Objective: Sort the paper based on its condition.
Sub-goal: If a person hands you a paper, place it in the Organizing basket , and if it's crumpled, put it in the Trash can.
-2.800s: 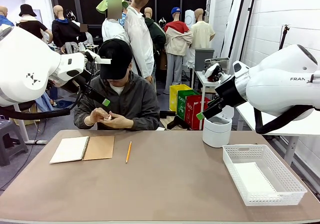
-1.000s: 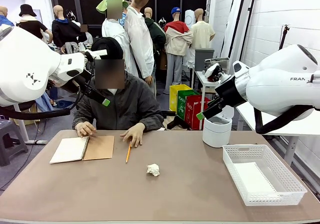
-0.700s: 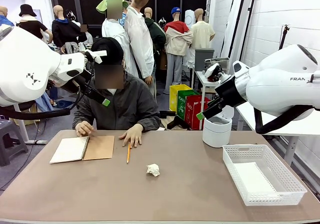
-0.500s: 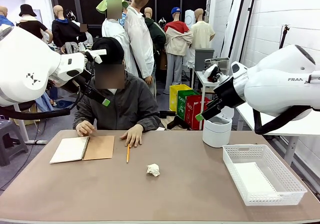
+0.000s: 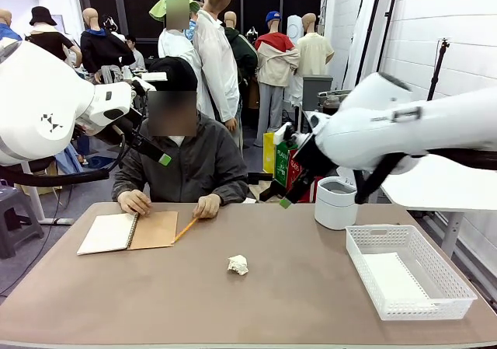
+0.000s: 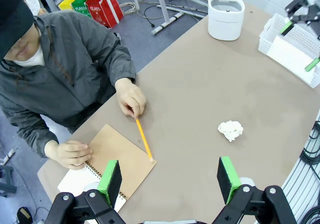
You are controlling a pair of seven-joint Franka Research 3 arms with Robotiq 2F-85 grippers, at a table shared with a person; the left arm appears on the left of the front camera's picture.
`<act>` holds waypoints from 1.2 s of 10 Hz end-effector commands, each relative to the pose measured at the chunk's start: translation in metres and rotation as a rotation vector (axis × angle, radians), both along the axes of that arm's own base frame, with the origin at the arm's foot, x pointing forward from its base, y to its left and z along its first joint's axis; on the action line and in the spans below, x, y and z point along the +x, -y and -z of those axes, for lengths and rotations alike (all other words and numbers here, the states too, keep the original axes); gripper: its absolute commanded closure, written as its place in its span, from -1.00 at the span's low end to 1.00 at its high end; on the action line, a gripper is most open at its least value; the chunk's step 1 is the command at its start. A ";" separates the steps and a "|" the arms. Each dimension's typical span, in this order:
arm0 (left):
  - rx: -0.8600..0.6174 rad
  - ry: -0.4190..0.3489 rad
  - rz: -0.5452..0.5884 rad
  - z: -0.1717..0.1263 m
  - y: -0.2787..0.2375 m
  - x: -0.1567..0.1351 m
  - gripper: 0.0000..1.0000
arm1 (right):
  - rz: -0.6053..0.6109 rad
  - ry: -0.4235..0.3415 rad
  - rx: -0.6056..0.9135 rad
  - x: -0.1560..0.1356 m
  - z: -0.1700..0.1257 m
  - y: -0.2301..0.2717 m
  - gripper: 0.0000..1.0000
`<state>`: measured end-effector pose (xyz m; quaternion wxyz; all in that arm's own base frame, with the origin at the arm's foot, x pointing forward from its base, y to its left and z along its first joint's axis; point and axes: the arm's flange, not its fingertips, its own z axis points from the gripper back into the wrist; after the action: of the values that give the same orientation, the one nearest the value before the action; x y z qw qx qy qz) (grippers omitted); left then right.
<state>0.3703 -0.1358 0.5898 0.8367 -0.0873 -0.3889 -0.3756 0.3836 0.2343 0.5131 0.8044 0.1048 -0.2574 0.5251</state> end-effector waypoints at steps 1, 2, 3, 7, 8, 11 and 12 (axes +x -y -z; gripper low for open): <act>-0.007 -0.006 -0.012 0.000 0.000 0.000 -1.00 | -0.063 -0.032 -0.058 0.024 0.014 -0.018 -1.00; -0.007 -0.006 -0.012 0.000 0.000 0.000 -1.00 | -0.104 -0.039 -0.077 0.029 0.029 -0.030 -1.00; -0.007 -0.006 -0.012 0.000 0.000 0.000 -1.00 | -0.139 -0.049 -0.090 0.034 0.044 -0.038 -1.00; -0.007 -0.006 -0.012 0.000 0.000 0.000 -1.00 | -0.143 0.000 -0.068 0.031 0.053 -0.034 -1.00; -0.007 -0.006 -0.012 0.000 0.000 0.000 -1.00 | -0.138 -0.058 -0.126 0.031 0.065 -0.047 -1.00; -0.007 -0.006 -0.012 0.000 0.000 0.000 -1.00 | -0.138 -0.058 -0.126 0.031 0.065 -0.047 -1.00; -0.007 -0.006 -0.012 0.000 0.000 0.000 -1.00 | -0.138 -0.058 -0.126 0.031 0.065 -0.047 -1.00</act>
<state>0.3703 -0.1358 0.5898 0.8367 -0.0872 -0.3888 -0.3756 0.4138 0.2828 0.4490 0.7769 0.0792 -0.1954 0.5933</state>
